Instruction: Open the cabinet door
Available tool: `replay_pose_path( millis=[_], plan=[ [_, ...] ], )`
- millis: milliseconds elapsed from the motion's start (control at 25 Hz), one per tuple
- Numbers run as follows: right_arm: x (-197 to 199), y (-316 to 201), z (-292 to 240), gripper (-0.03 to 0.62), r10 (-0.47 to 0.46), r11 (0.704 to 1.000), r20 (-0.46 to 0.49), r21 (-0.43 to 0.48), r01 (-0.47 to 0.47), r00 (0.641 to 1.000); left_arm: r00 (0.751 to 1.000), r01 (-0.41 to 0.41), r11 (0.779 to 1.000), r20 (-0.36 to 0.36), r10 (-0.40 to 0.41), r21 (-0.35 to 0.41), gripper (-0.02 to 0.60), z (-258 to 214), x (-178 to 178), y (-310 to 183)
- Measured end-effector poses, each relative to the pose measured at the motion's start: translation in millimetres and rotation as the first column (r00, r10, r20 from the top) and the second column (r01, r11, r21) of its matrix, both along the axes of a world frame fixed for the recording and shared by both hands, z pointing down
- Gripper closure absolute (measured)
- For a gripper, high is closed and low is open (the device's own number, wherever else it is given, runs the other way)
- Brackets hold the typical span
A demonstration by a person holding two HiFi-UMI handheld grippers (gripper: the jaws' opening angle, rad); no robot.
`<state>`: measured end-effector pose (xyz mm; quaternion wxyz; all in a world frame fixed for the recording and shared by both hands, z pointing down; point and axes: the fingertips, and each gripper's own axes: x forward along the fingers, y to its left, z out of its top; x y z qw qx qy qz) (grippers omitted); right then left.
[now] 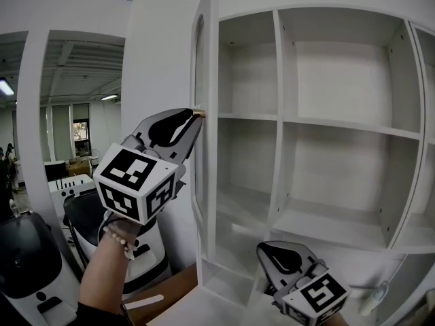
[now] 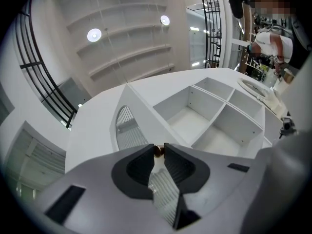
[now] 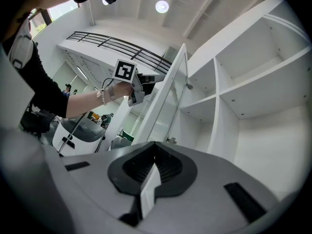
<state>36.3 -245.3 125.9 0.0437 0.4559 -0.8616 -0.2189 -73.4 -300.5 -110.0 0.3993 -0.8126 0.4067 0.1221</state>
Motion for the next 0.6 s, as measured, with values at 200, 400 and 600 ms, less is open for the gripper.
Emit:
replay_pose_path(
  millis=[200,400,600],
  plan=[
    [-1.9,0.1,1.9,0.594,-0.010,1.000,-0.001,-0.003,0.010,1.000,0.999,0.000,1.000,-0.034,0.000,-0.004,0.520,0.7,-13.7,1.9],
    [-1.4,0.0,2.7,0.594,-0.015,1.000,0.000,-0.006,0.015,1.000,0.998,0.023,1.000,-0.060,-0.023,-0.005,0.522,-0.3,-28.4,3.9],
    [-9.2,0.0,2.2,0.594,-0.039,0.999,0.001,-0.003,0.039,0.999,0.995,0.062,0.998,-0.076,-0.062,-0.010,0.522,0.1,-42.5,3.7]
  ],
)
